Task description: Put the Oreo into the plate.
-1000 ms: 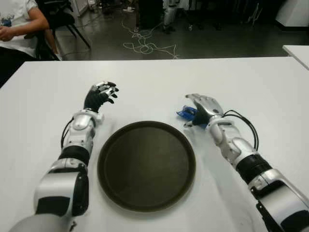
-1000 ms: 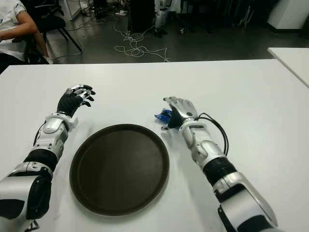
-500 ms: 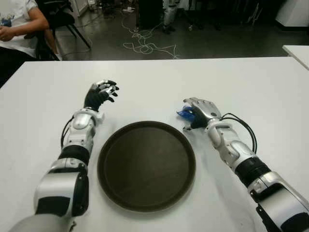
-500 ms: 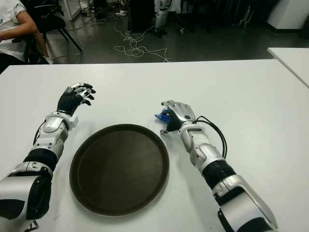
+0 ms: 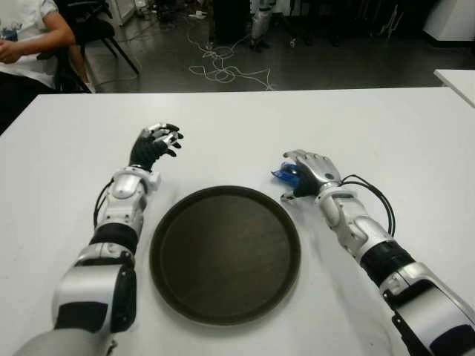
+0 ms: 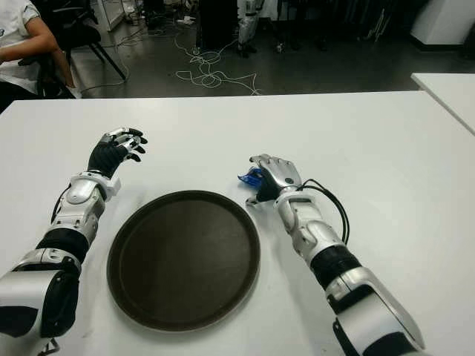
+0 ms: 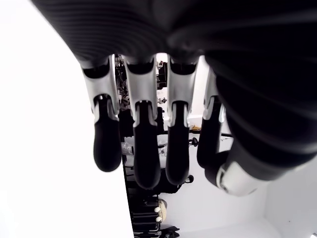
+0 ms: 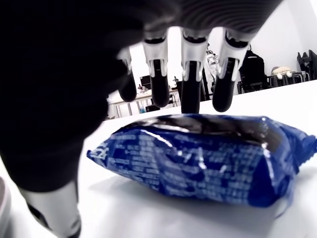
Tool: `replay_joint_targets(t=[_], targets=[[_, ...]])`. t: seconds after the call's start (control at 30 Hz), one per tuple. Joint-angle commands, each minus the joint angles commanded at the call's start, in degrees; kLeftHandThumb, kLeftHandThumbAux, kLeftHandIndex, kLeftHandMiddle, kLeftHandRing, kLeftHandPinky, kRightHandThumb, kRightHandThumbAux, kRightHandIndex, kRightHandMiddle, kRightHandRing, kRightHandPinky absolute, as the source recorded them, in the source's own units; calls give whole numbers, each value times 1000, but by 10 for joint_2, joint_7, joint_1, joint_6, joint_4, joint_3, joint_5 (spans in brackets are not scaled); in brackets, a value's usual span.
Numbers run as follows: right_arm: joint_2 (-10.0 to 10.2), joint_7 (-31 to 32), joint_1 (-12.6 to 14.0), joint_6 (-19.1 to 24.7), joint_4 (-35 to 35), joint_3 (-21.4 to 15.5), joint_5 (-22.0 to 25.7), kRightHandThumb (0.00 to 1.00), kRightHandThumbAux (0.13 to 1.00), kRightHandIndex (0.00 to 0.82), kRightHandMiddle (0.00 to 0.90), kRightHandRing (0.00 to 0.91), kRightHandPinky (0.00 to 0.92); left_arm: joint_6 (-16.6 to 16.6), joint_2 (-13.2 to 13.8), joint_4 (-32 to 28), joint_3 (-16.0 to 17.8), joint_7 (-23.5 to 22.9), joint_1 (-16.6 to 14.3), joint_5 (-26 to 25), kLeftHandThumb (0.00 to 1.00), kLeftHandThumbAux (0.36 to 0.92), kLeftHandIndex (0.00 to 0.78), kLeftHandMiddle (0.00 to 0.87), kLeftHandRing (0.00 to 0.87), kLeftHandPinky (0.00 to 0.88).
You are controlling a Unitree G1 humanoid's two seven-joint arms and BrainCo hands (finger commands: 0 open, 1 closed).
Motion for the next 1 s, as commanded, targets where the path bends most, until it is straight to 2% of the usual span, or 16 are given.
replay_joint_targets(t=[0.17,0.43,1.0], targets=[[-2,0,-8,-3,12,-2,6,0,801,222,219,244,281,1,1,-2,0,-3,1,-1,834,673,419,465,507,581],[-1,-1,-25,-10,43,-8,17,0,792,238,223,251,296,3,2,-5,1,-6,3,-3,833,673,419,464,500,554],[-3,2,-47,-8,78,-12,26,0,739,179,200,214,215,1,5,-4,0,-14,3,-1,833,673,419,463,500,557]])
